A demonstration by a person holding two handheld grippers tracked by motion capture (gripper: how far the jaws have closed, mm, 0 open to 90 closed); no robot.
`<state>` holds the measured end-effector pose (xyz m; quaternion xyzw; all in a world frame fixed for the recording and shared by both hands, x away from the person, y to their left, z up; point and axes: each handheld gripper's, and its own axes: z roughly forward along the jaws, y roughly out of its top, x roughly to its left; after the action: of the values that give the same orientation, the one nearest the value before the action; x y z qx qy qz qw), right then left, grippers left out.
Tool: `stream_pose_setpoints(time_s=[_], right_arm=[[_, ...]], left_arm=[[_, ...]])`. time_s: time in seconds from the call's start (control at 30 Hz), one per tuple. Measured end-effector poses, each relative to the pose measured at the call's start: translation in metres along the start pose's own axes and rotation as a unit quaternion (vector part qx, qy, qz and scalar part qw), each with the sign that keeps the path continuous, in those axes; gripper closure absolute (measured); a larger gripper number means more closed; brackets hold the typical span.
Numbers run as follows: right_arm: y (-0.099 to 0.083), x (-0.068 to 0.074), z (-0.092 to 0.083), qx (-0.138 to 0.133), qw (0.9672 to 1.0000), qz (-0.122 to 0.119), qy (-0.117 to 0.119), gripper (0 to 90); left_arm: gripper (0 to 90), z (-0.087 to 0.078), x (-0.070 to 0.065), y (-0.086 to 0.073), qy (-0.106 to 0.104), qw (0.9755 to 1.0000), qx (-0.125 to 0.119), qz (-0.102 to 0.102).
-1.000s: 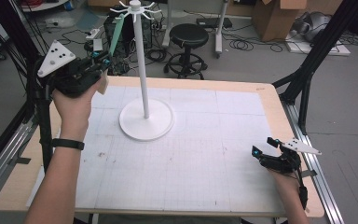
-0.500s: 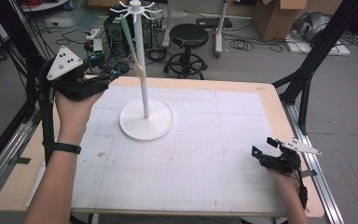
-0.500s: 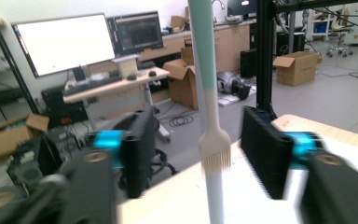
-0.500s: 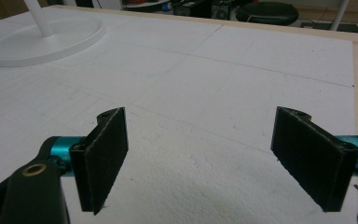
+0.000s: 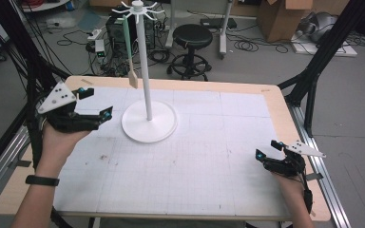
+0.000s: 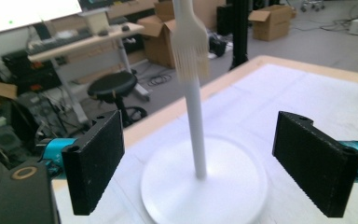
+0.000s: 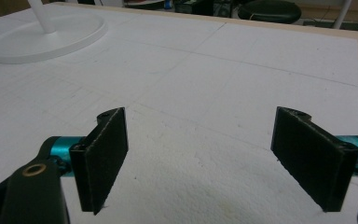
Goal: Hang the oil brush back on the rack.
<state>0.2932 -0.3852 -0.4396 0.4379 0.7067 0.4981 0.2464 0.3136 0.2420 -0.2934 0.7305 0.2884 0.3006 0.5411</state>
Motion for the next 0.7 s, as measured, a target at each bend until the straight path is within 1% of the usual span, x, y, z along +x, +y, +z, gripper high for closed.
stream_pose_setpoints(time_s=[0.03, 0.1, 0.13, 0.17, 0.2, 0.23, 0.27, 0.3, 0.33, 0.37, 0.4, 0.43, 0.47, 0.53, 0.6, 0.63, 0.67, 0.7], right_arm=[[0.000, 0.001, 0.000, 0.001, 1.0000, -0.002, 0.000, 18.1], [0.000, 0.002, 0.001, 0.001, 1.0000, 0.000, 0.001, 18.2], [0.000, 0.002, 0.001, 0.002, 1.0000, -0.001, 0.001, 18.2], [0.000, 0.002, 0.001, 0.002, 1.0000, -0.002, 0.001, 18.2], [0.000, 0.003, 0.002, 0.001, 1.0000, -0.002, 0.002, 18.2], [0.000, 0.003, 0.002, 0.003, 1.0000, -0.001, 0.003, 18.2], [0.000, 0.004, 0.002, 0.003, 1.0000, -0.002, 0.002, 18.1], [0.000, 0.004, 0.001, 0.002, 1.0000, -0.003, 0.002, 18.2], [0.000, 0.004, 0.001, 0.002, 1.0000, -0.003, 0.002, 18.2], [0.000, 0.004, 0.001, 0.001, 1.0000, -0.002, 0.002, 18.1], [0.000, 0.004, 0.001, 0.002, 1.0000, -0.002, 0.002, 18.1], [0.000, 0.004, 0.001, 0.002, 1.0000, -0.002, 0.001, 18.1], [0.000, 0.004, 0.001, 0.001, 1.0000, -0.002, 0.001, 18.1], [0.000, 0.004, 0.001, 0.001, 1.0000, -0.002, 0.001, 18.1], [0.000, 0.004, 0.001, -0.001, 1.0000, -0.005, 0.001, 18.1], [0.000, 0.004, 0.001, 0.000, 1.0000, -0.003, 0.002, 18.1], [0.000, 0.004, 0.001, 0.000, 1.0000, -0.003, 0.002, 18.1], [0.000, 0.004, 0.001, -0.001, 1.0000, -0.003, 0.001, 18.1]], left_arm=[[16.7, -0.004, -0.001, -0.016, -0.005, 1.0000, 0.001, -0.007], [16.5, -0.007, -0.001, -0.031, -0.012, 0.9998, 0.005, -0.015], [16.4, -0.007, -0.001, -0.031, -0.012, 0.9998, 0.005, -0.015], [16.4, -0.009, -0.002, -0.045, -0.012, 0.9997, 0.007, -0.020], [16.4, -0.009, -0.002, -0.045, -0.012, 0.9997, 0.007, -0.020], [16.4, -0.010, -0.002, -0.052, -0.013, 0.9996, 0.006, -0.025], [16.4, -0.011, -0.003, -0.066, -0.017, 0.9993, 0.008, -0.032], [16.4, -0.011, -0.004, -0.073, -0.018, 0.9992, 0.010, -0.033], [16.4, -0.011, -0.004, -0.073, -0.018, 0.9992, 0.010, -0.033], [16.4, -0.010, -0.004, -0.085, -0.019, 0.9991, 0.018, -0.033], [16.4, -0.010, -0.004, -0.090, -0.018, 0.9990, 0.025, -0.031], [16.4, -0.010, -0.004, -0.090, -0.018, 0.9990, 0.025, -0.031], [16.4, -0.010, -0.005, -0.099, -0.018, 0.9990, 0.031, -0.027], [16.4, -0.009, -0.005, -0.107, -0.018, 0.9988, 0.036, -0.027], [16.4, -0.010, -0.004, -0.116, -0.014, 0.9987, 0.042, -0.026], [16.4, -0.010, -0.003, -0.120, -0.011, 0.9985, 0.048, -0.026], [16.4, -0.010, -0.003, -0.120, -0.011, 0.9985, 0.048, -0.026], [16.4, -0.011, -0.002, -0.124, -0.007, 0.9982, 0.054, -0.027]])
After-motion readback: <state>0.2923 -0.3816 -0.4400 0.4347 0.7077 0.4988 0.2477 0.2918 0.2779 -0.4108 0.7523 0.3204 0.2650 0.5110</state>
